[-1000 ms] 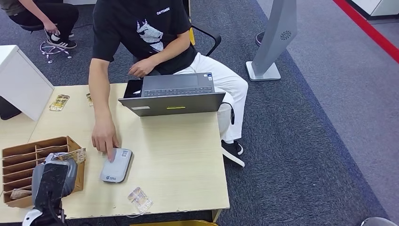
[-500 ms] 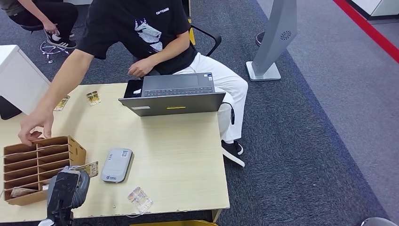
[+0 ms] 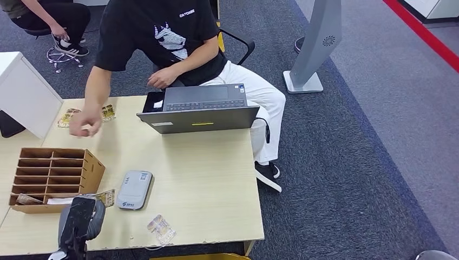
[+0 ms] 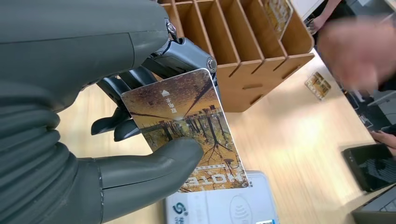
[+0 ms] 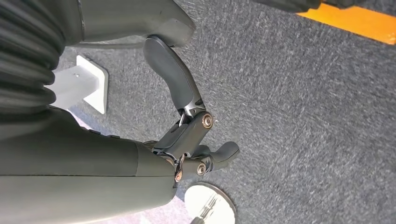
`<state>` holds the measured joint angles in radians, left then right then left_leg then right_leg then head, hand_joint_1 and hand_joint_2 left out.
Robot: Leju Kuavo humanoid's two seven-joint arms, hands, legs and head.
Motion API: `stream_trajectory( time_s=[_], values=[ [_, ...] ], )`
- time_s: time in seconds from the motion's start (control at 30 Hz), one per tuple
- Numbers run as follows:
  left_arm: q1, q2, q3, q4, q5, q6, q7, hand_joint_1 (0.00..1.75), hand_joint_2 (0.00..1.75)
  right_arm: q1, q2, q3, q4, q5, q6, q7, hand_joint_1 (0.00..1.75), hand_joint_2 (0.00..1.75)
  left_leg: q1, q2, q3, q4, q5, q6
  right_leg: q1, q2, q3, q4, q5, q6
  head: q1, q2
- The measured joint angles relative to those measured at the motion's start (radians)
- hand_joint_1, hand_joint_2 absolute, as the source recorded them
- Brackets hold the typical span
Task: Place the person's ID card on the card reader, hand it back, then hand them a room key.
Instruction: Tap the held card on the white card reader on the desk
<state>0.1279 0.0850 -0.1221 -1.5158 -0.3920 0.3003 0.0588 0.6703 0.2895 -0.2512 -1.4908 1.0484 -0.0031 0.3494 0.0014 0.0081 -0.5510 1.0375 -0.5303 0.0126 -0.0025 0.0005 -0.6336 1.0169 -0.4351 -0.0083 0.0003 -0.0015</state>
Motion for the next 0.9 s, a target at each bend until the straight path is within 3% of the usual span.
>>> stream_trajectory(
  time_s=[0.53,0.9],
  values=[
    [-0.026,0.006,0.0,0.031,-0.02,-0.01,0.007,1.75,1.75,0.0,0.0,-0.005,-0.001,-0.005,0.009,-0.005,0.0,1.75,0.0,0.0,0.0,0.0,0.0,0.0,0.0,0.0,0.0,0.0,0.0,0.0,0.0,0.0],
    [-0.113,0.024,0.001,0.066,-0.08,-0.019,0.054,1.75,1.75,-0.008,0.0,-0.016,0.004,0.016,0.029,-0.029,0.0,1.75,0.0,0.0,0.0,0.0,0.0,0.0,0.0,0.0,0.0,0.0,0.0,0.0,0.0,0.0]
  ],
)
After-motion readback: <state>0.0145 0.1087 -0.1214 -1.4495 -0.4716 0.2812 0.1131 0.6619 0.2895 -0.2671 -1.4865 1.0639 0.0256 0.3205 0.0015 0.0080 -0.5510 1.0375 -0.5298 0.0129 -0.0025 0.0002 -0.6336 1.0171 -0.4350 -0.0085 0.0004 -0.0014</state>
